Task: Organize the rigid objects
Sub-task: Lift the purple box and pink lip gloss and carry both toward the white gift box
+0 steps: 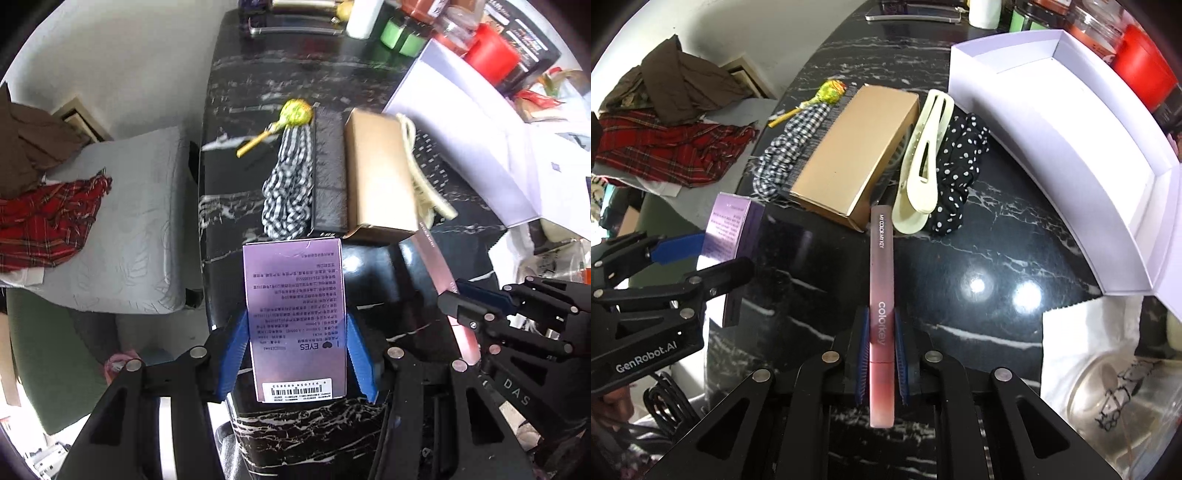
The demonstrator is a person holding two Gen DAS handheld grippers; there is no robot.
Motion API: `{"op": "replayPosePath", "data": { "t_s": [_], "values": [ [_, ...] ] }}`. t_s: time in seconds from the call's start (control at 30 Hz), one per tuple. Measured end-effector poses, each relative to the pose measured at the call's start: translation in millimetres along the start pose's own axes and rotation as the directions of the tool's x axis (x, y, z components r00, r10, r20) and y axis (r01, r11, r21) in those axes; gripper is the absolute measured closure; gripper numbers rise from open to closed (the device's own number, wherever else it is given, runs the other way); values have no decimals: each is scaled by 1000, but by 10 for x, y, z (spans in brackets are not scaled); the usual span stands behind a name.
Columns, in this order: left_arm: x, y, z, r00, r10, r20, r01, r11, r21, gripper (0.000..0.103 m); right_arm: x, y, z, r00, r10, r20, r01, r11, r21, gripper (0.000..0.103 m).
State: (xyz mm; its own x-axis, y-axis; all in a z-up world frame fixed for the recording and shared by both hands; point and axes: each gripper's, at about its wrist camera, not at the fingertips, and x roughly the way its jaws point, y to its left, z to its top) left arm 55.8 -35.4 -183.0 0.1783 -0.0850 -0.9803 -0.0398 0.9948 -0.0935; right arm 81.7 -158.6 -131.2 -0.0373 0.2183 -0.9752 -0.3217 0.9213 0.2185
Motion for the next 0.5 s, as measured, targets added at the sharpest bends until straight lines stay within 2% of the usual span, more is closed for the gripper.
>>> {"op": "replayPosePath", "data": {
  "t_s": [0.5],
  "values": [
    [-556, -149, 102, 995, -6, 97, -2, 997, 79, 52, -565, 87, -38, 994, -1, 111, 2, 1000, -9, 90]
  ]
}}
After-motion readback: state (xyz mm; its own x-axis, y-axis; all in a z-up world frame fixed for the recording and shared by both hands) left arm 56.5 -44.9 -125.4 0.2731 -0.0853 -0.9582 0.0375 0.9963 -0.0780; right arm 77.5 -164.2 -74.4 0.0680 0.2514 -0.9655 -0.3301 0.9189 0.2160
